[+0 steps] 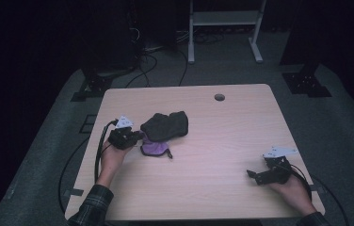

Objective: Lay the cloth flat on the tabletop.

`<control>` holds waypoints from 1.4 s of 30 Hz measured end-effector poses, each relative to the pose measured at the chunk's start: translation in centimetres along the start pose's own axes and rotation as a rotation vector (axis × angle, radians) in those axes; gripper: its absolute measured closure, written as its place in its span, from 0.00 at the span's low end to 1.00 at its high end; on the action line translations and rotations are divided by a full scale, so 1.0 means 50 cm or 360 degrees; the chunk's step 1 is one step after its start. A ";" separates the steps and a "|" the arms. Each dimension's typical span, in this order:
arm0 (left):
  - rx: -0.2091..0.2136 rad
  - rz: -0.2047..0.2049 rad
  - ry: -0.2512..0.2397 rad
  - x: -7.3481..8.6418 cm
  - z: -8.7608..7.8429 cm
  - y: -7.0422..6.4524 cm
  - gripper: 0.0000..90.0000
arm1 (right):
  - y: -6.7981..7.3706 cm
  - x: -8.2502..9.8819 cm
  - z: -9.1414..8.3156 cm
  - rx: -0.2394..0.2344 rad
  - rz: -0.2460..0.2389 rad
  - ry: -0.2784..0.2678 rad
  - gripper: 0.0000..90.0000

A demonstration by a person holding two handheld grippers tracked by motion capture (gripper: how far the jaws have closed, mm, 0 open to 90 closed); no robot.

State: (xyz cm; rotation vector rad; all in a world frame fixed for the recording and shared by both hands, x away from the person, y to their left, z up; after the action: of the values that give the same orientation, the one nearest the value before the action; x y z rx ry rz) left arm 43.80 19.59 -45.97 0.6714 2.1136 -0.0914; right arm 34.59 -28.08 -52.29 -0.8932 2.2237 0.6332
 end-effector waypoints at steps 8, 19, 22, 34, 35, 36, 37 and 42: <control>0.0161 -0.0026 -0.0134 -0.040 -0.035 -0.039 0.92 | 0.000 0.000 0.000 0.0000 0.0000 0.0000 0.02; 0.0447 0.0069 -0.0230 -0.100 -0.049 -0.167 0.92 | 0.000 0.000 0.000 0.0000 0.0000 0.0000 0.02; 0.0498 0.0105 -0.0221 -0.105 -0.045 -0.197 0.92 | 0.000 0.000 0.000 0.0000 0.0000 0.0000 0.02; 0.0730 0.0280 -0.0086 -0.080 -0.016 -0.344 0.92 | 0.000 0.000 0.000 -0.0002 -0.0003 0.0002 0.02; 0.0765 0.0313 -0.0061 -0.074 -0.014 -0.365 0.91 | 0.000 0.000 -0.001 -0.0002 -0.0003 0.0002 0.02; 0.0765 0.0313 -0.0061 -0.074 -0.014 -0.365 0.90 | 0.000 0.000 -0.001 -0.0002 -0.0003 0.0002 0.02; 0.0778 0.0325 -0.0054 -0.072 -0.014 -0.372 0.90 | 0.000 0.000 -0.001 -0.0002 -0.0003 0.0002 0.02; 0.0794 0.0340 -0.0082 -0.080 -0.024 -0.373 0.75 | 0.000 0.001 -0.001 -0.0003 -0.0005 0.0003 0.02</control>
State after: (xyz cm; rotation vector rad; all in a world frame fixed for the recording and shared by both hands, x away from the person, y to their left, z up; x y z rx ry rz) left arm 35.50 2.38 -45.46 1.1695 1.9657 -0.5230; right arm 34.56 -28.14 -52.28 -0.8981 2.2233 0.6338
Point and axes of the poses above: each handheld gripper's, and its own axes: z roughly forward along the jaws, x roughly out of its underside, y roughly to its left, the point moved 5 cm from there along z, roughly forward along the jaws, and after that the axes turned 15 degrees about -x, right-handed, at the moved point
